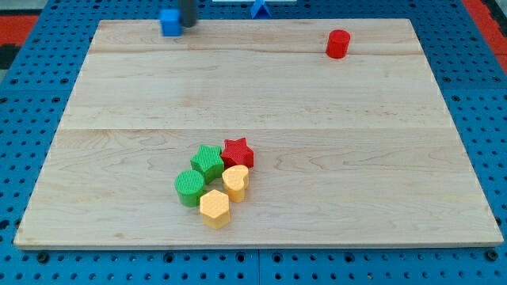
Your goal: Slide blue cube to the right
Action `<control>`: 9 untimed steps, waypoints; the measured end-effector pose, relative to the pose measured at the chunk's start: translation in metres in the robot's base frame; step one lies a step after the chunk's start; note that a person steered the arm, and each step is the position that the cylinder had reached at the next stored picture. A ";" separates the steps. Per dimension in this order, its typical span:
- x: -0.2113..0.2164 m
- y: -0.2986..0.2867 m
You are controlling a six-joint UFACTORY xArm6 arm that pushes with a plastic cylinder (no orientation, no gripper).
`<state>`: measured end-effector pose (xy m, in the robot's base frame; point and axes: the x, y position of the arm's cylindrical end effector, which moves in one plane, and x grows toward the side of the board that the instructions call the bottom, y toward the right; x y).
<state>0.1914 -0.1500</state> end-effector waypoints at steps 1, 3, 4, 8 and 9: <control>0.025 -0.006; 0.046 -0.149; 0.001 -0.152; 0.057 0.094; 0.004 0.109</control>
<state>0.1949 -0.0409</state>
